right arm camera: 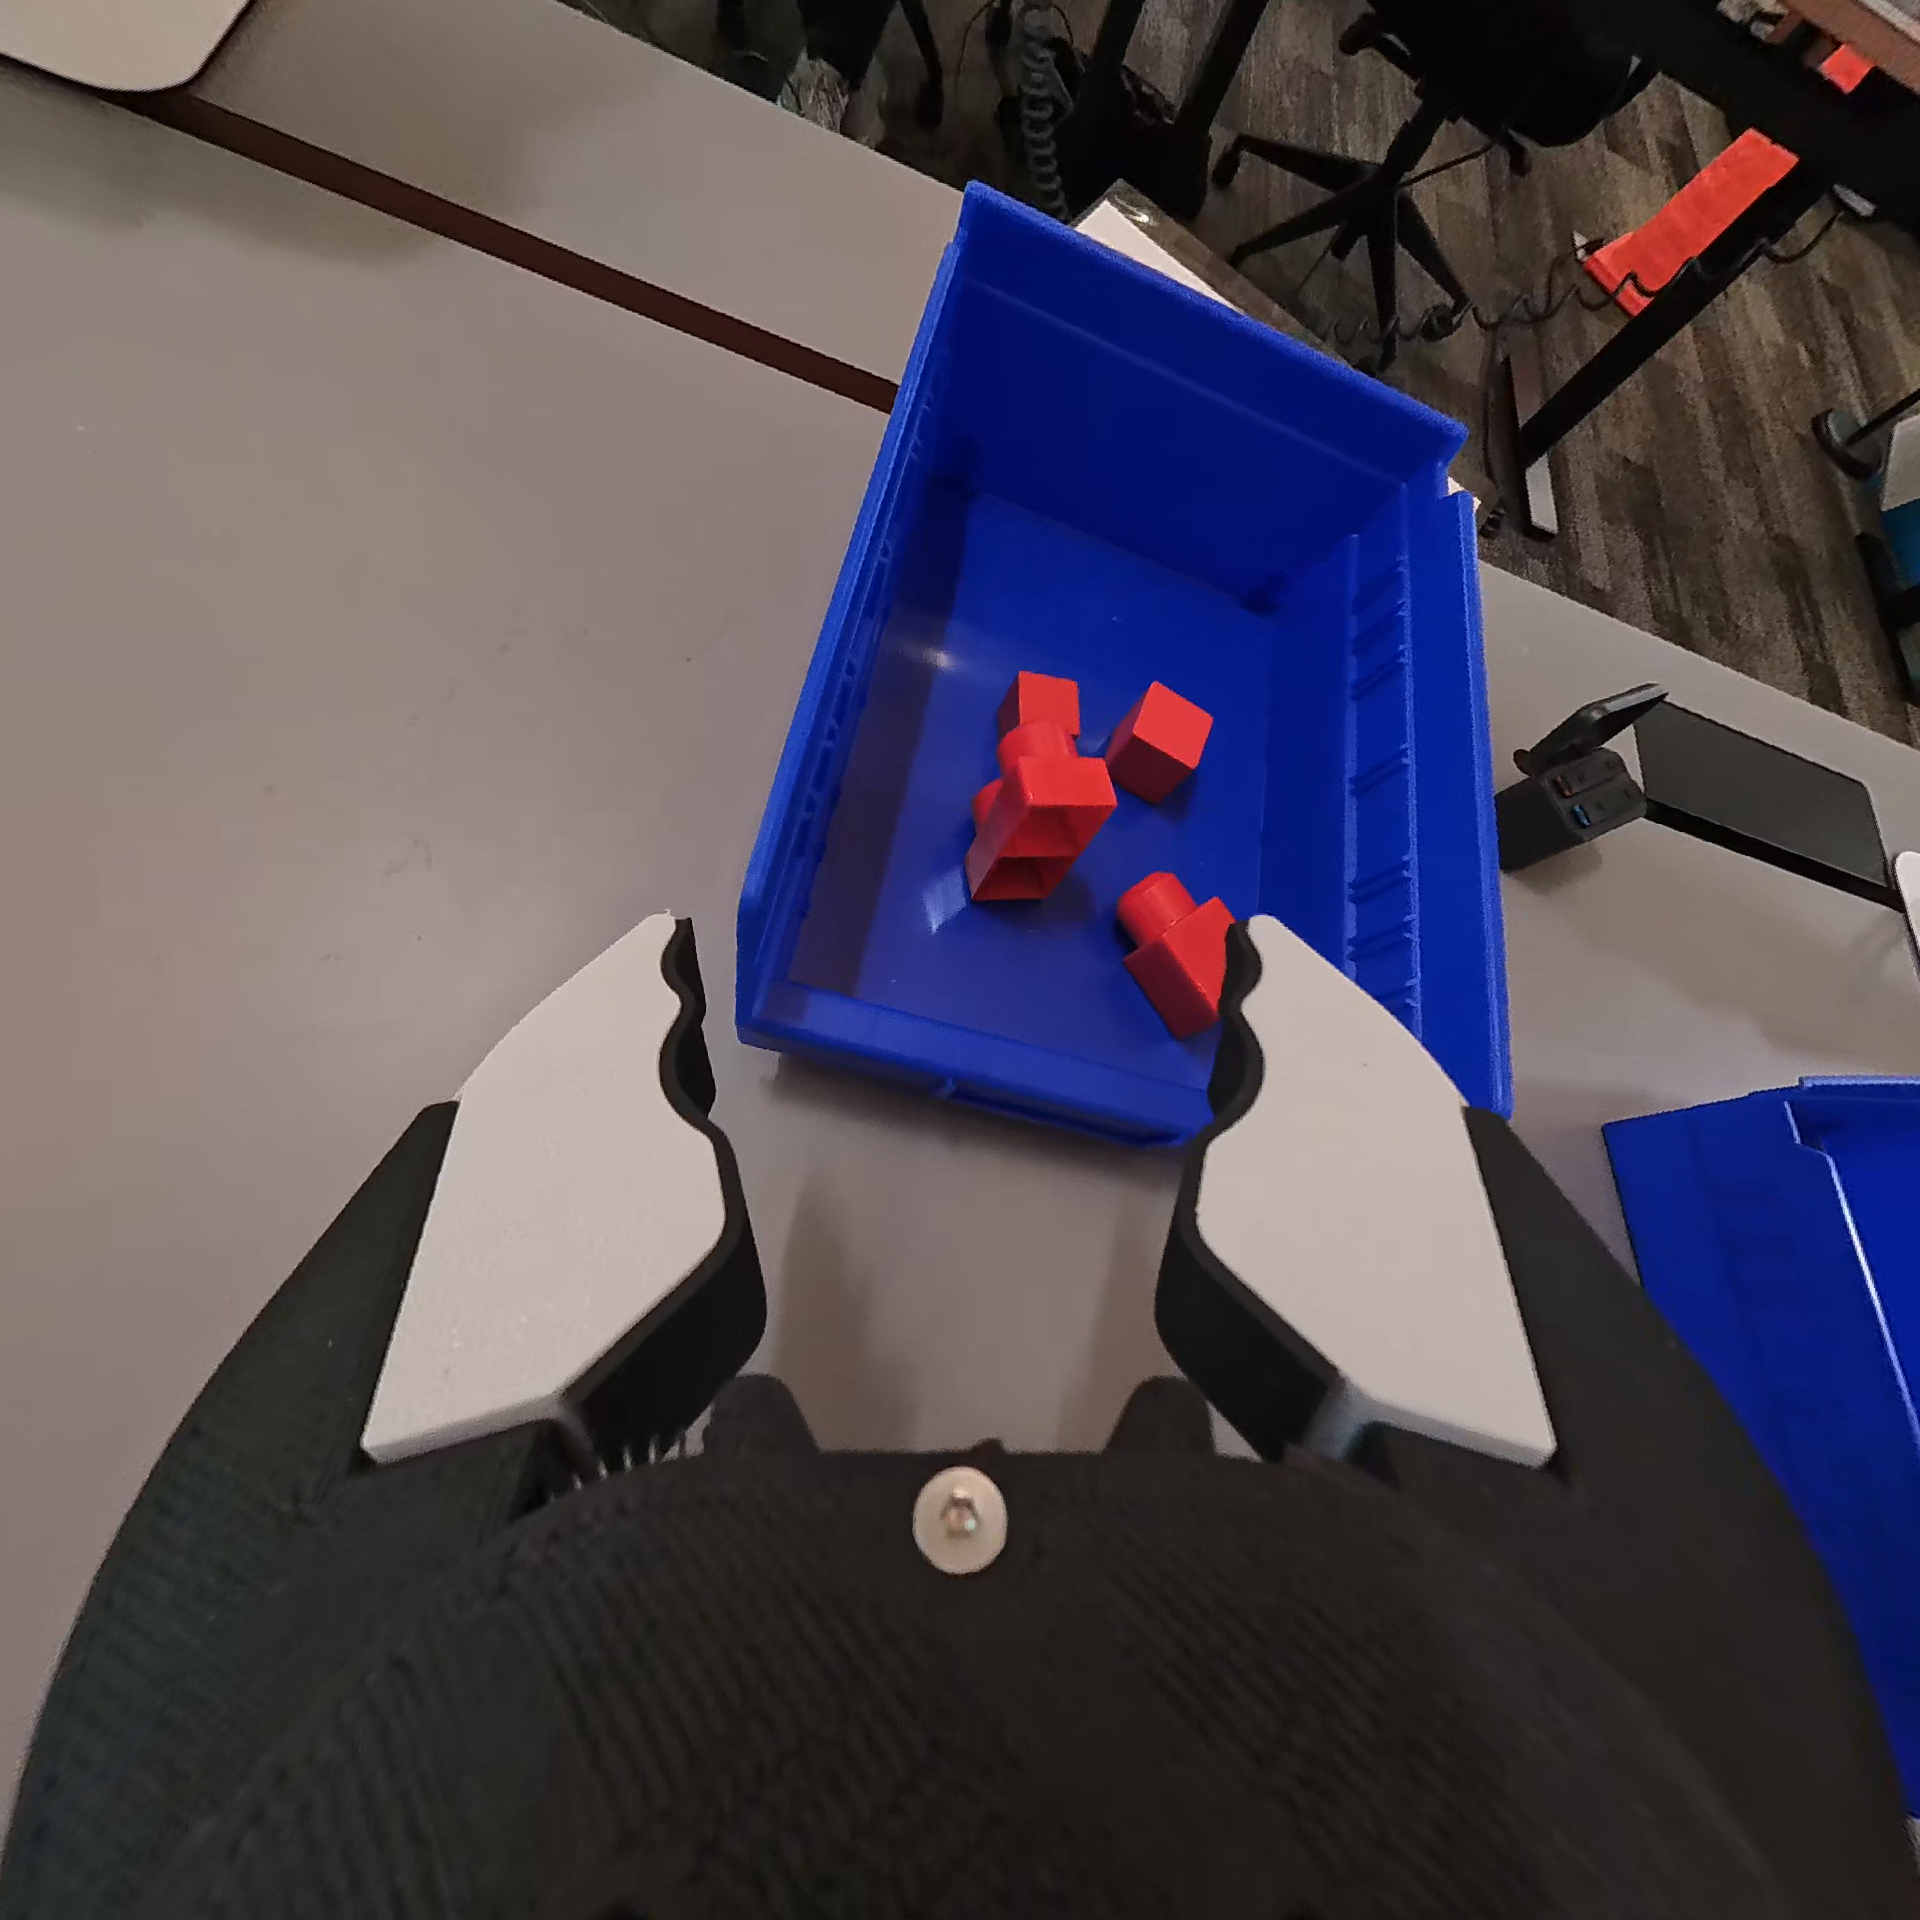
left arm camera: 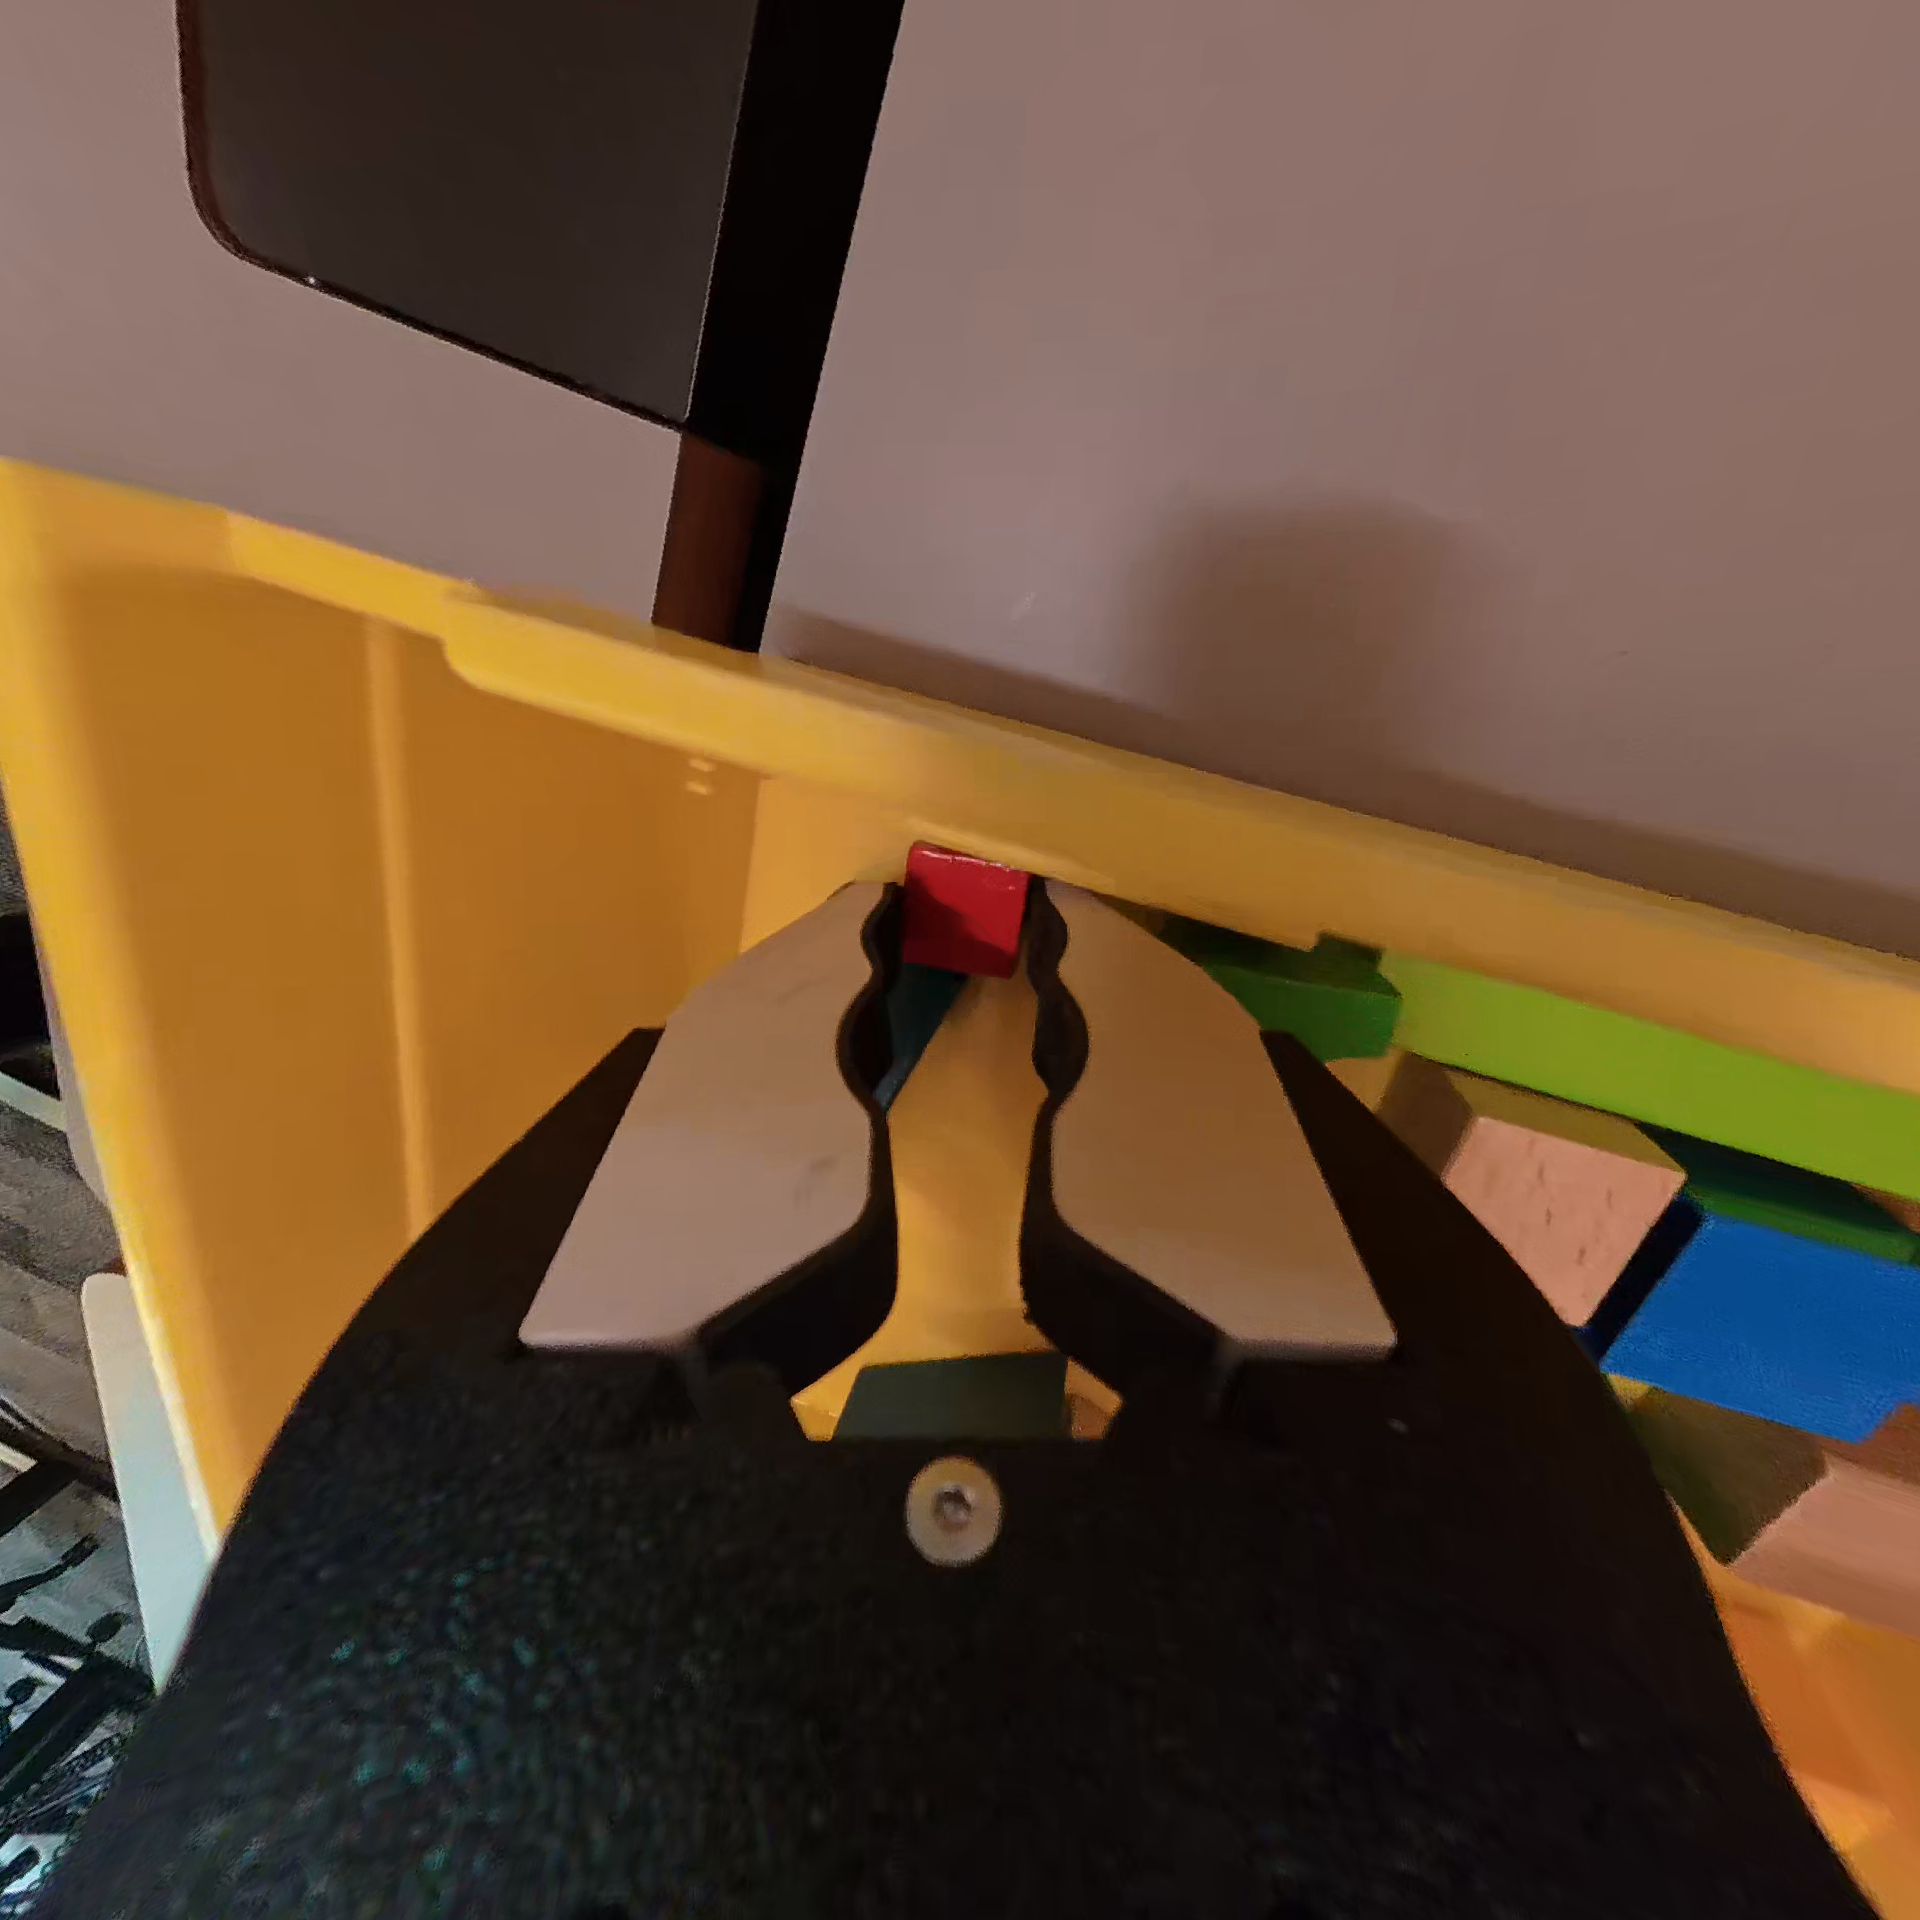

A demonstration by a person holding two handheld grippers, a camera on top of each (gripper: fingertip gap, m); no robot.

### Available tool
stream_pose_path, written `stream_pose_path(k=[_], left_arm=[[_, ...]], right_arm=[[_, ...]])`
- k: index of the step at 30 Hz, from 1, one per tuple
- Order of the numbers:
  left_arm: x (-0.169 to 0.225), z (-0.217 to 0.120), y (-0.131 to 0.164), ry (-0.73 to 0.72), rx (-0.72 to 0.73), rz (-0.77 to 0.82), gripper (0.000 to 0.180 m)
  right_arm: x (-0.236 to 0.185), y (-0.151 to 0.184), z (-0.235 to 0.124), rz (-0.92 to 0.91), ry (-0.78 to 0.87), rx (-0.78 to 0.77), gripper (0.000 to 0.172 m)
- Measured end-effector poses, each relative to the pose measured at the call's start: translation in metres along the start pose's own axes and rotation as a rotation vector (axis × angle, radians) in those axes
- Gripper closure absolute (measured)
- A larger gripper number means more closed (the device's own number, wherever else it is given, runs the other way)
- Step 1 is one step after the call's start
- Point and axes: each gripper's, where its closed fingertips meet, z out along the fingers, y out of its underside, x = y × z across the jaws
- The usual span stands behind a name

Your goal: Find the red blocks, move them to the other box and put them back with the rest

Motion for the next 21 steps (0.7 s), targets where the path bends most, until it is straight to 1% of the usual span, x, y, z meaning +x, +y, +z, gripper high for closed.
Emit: stream_pose_path(k=[3, 5, 8, 11, 14, 16, 19, 21], left_arm=[[-0.003, -0.012, 0.000, -0.049, 0.054, -0.008, 0.159], [-0.011, -0.033, -0.001, -0.103, 0.119, -0.062, 0.159], [-0.020, -0.083, -0.009, -0.191, 0.286, -0.161, 0.159], [-0.009, -0.144, -0.030, -0.223, 0.534, -0.219, 0.159], [0.026, -0.199, -0.065, -0.196, 0.788, -0.213, 0.159], [0.058, -0.225, -0.092, -0.168, 0.924, -0.180, 0.159], [0.116, -0.254, -0.138, -0.090, 1.128, -0.108, 0.159], [0.159, -0.265, -0.169, -0.021, 1.246, -0.054, 0.159]], right_arm=[[-0.005, -0.006, -0.001, 0.014, -0.015, 0.031, 0.076], [-0.013, -0.015, -0.003, 0.021, -0.042, 0.073, 0.076], [-0.036, -0.033, -0.004, -0.013, -0.095, 0.136, 0.076], [-0.079, -0.056, -0.006, -0.056, -0.215, 0.203, 0.075], [-0.136, -0.084, -0.011, -0.051, -0.414, 0.287, 0.076], [-0.178, -0.101, -0.013, -0.063, -0.558, 0.326, 0.076], [-0.240, -0.119, -0.018, -0.098, -0.762, 0.359, 0.075], [-0.279, -0.137, -0.030, -0.032, -0.947, 0.397, 0.076]])
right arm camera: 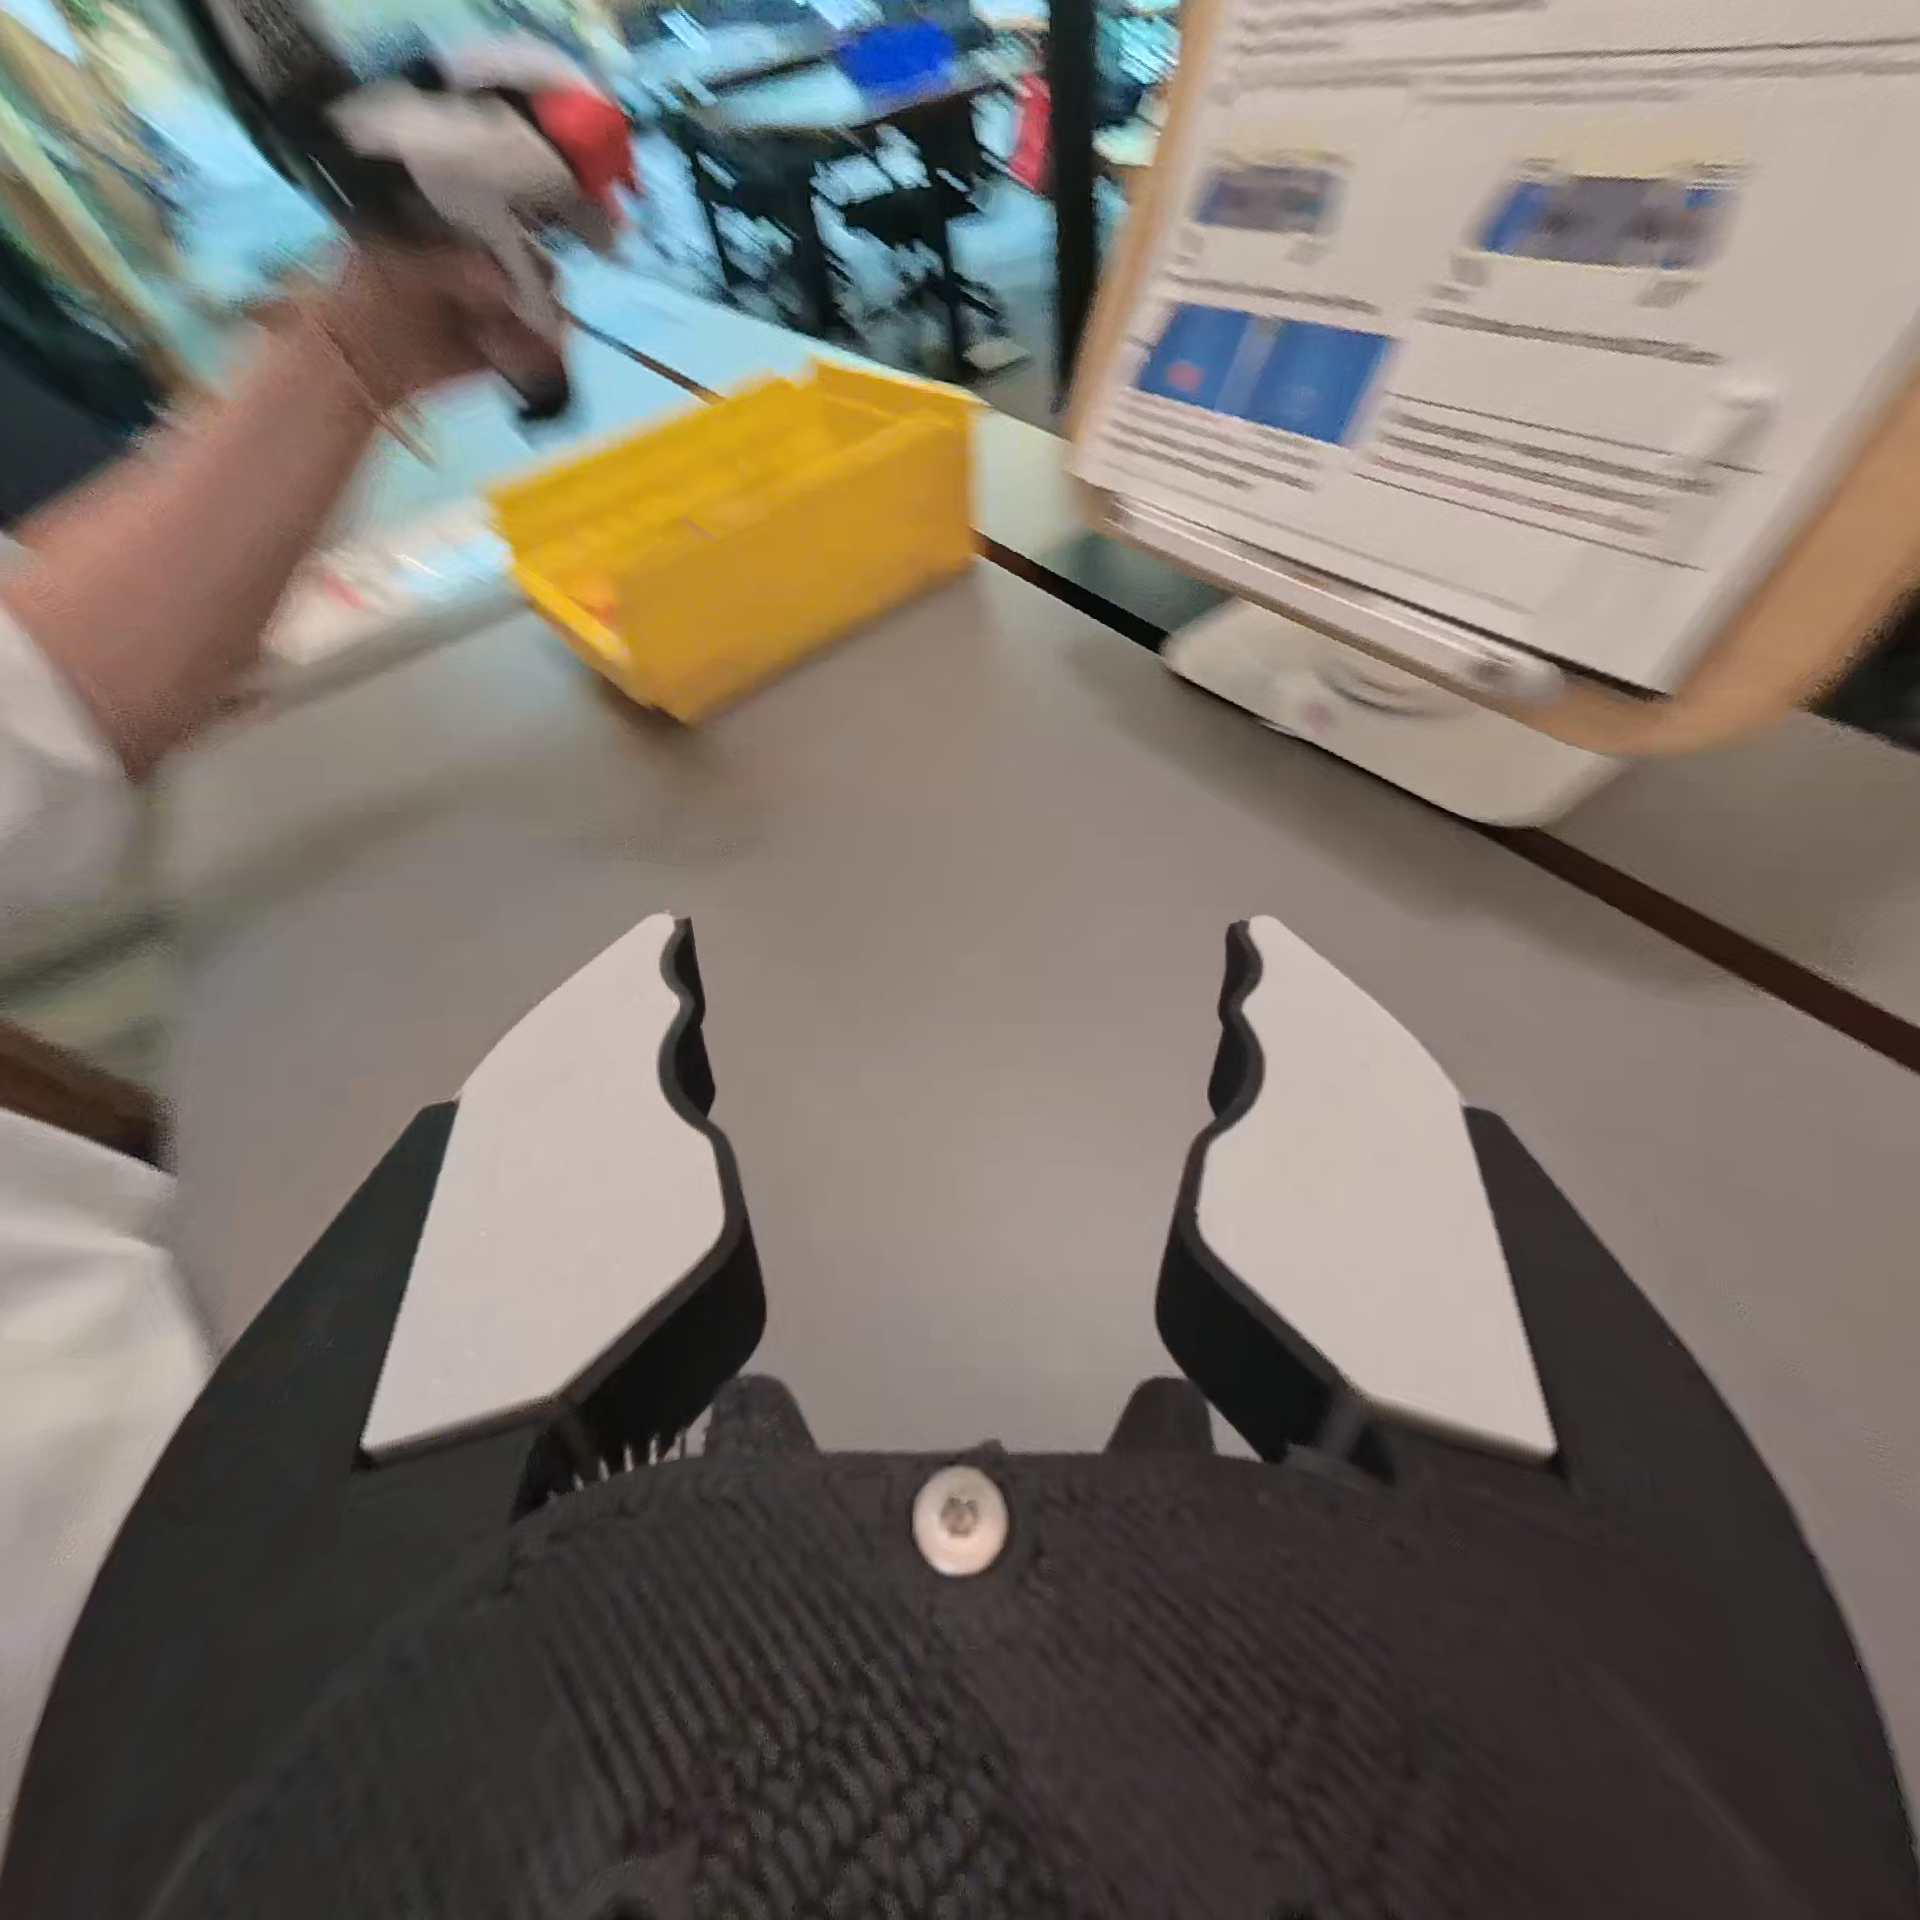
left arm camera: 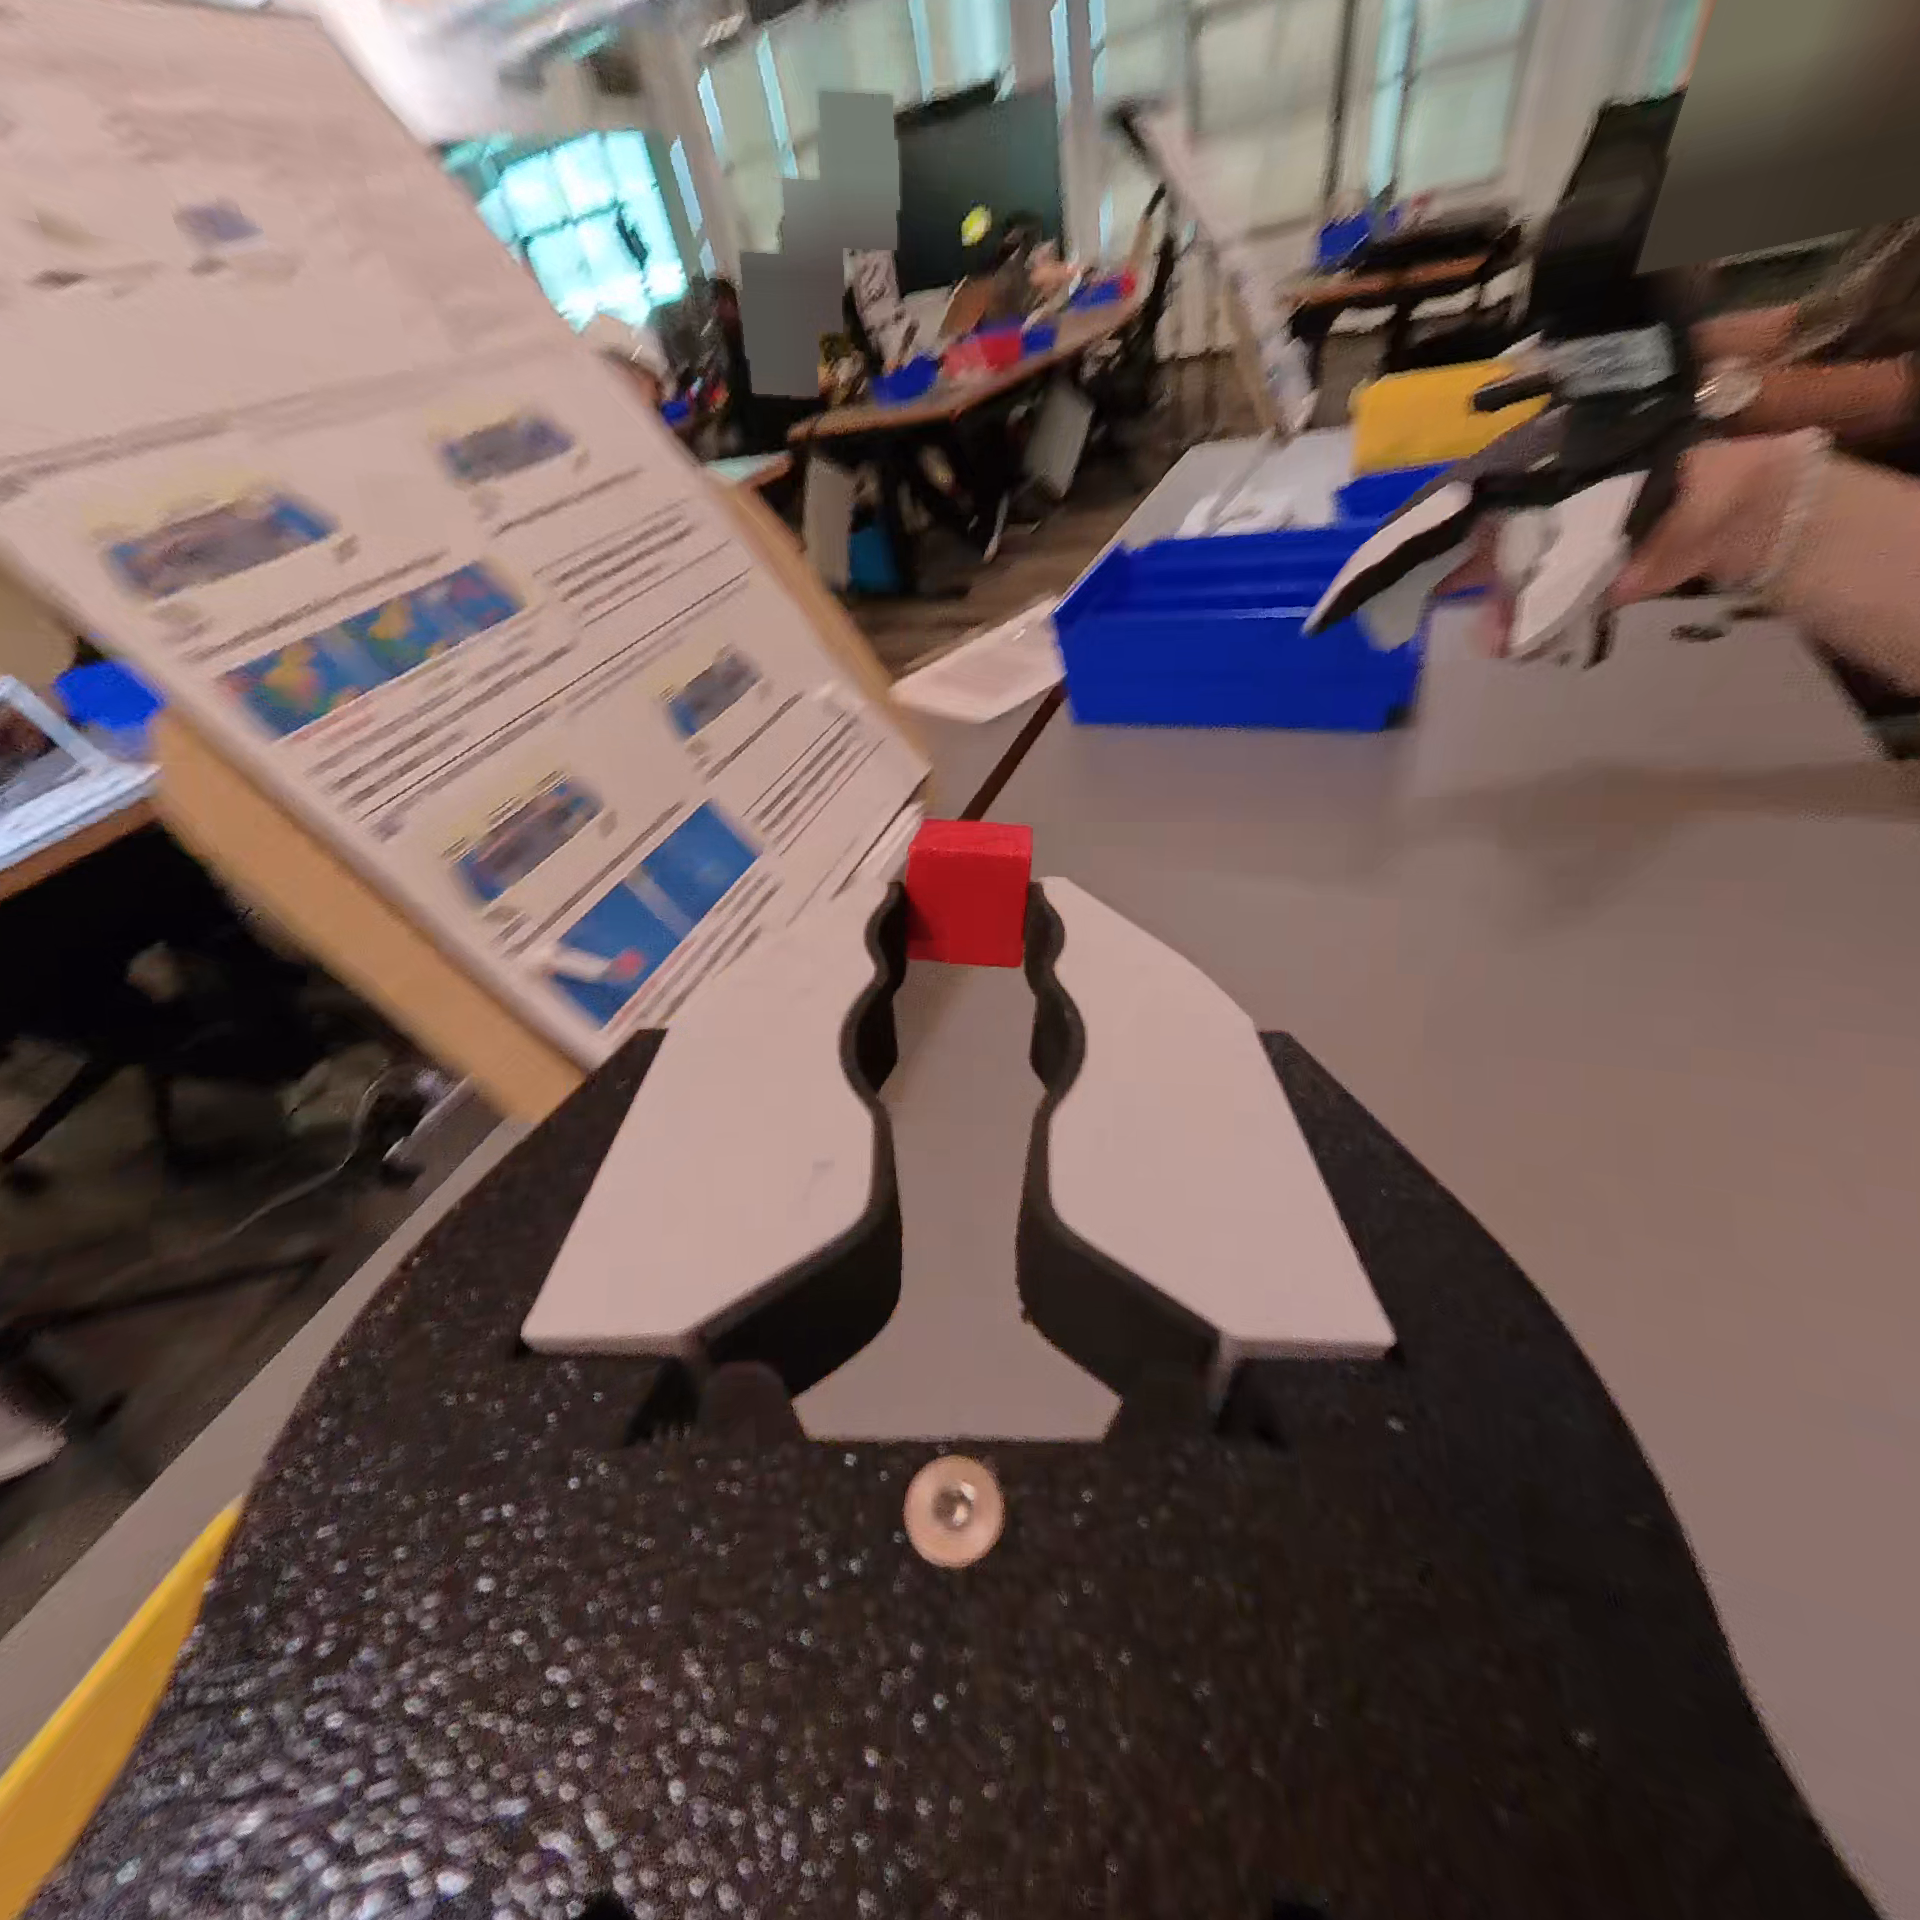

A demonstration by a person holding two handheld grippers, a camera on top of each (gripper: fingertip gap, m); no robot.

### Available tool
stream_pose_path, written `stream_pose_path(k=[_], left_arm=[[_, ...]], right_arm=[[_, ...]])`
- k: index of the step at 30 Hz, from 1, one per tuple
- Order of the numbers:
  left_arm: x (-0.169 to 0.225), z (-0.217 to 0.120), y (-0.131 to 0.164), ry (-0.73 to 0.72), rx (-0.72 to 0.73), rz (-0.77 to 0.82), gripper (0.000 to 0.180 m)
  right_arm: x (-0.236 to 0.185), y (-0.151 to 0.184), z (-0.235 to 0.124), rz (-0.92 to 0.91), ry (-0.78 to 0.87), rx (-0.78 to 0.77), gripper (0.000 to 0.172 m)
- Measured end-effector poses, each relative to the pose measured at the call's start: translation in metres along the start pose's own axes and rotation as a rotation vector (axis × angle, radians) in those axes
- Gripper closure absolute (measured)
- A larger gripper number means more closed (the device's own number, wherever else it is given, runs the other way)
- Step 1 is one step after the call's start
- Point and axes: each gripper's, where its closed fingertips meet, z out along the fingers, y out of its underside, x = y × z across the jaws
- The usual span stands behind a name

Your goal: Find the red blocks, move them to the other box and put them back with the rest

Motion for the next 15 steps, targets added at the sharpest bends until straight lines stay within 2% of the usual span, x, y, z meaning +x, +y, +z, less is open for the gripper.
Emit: stream_pose_path(k=[4, 8, 15], left_arm=[[0.079, 0.045, -0.022, 0.127, 0.203, 0.057, 0.159], [0.132, 0.087, -0.017, 0.211, 0.241, 0.095, 0.159], [0.174, 0.129, -0.005, 0.298, 0.237, 0.105, 0.159]], right_arm=[[-0.055, -0.032, 0.038, 0.289, -0.380, 0.131, 0.085], [-0.083, -0.040, 0.051, 0.536, -0.636, 0.118, 0.094], [-0.078, -0.030, 0.050, 0.797, -0.704, 0.129, 0.121]])
